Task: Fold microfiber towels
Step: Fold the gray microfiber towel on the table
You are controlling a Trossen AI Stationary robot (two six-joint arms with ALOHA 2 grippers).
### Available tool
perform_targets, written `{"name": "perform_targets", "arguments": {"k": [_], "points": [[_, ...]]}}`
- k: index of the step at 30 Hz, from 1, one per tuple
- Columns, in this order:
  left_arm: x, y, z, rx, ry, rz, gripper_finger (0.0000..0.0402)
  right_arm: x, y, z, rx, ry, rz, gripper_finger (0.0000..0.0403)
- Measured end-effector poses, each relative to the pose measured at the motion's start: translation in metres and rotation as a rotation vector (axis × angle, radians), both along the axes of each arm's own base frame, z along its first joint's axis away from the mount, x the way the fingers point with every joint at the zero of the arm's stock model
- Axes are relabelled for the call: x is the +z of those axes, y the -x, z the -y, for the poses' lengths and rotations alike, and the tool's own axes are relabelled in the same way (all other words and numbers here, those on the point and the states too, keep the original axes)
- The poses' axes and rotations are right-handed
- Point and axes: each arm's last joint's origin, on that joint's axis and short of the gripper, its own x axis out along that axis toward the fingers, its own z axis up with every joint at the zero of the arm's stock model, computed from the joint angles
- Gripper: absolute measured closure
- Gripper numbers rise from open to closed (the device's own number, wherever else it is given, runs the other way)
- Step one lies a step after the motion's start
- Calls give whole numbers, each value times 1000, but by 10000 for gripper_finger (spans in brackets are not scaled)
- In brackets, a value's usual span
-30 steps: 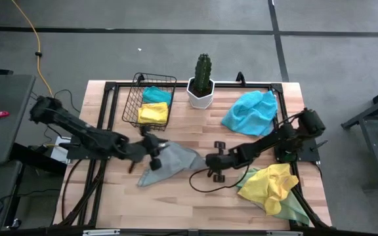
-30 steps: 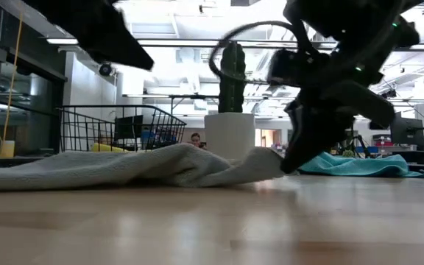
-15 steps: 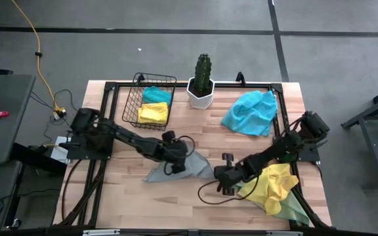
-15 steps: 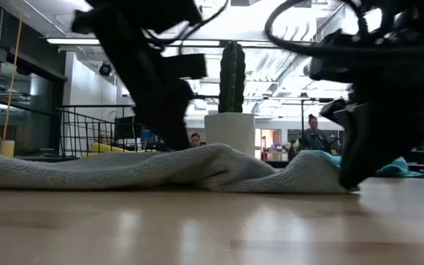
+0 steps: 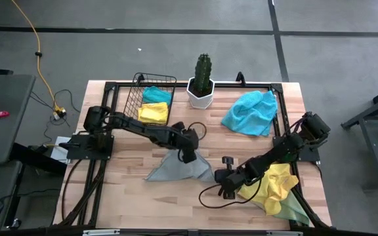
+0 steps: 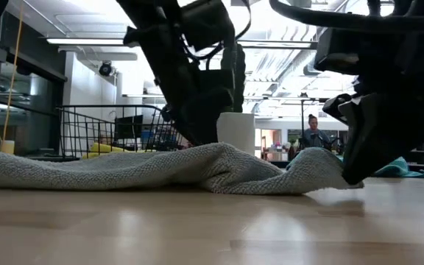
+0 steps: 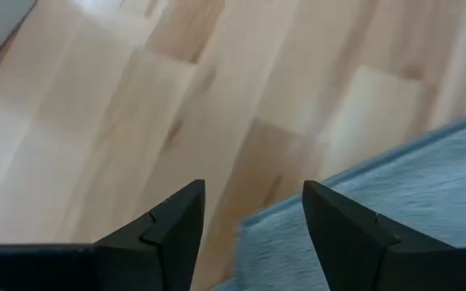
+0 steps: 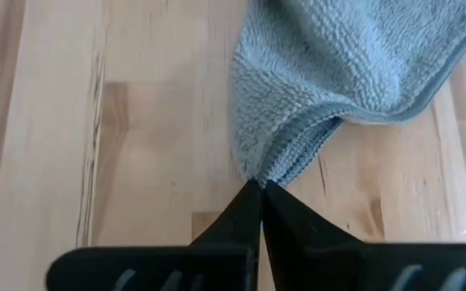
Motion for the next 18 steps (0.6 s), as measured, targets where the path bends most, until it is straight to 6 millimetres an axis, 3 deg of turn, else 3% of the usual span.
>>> {"name": "perform_targets", "arguments": {"k": [4, 18], "points": [[-3, 2, -9, 2, 13, -26, 202, 0, -2, 2, -7, -4, 7, 403], [-5, 7, -10, -24, 69, -80, 203, 2, -3, 1, -7, -15, 26, 403]]}}
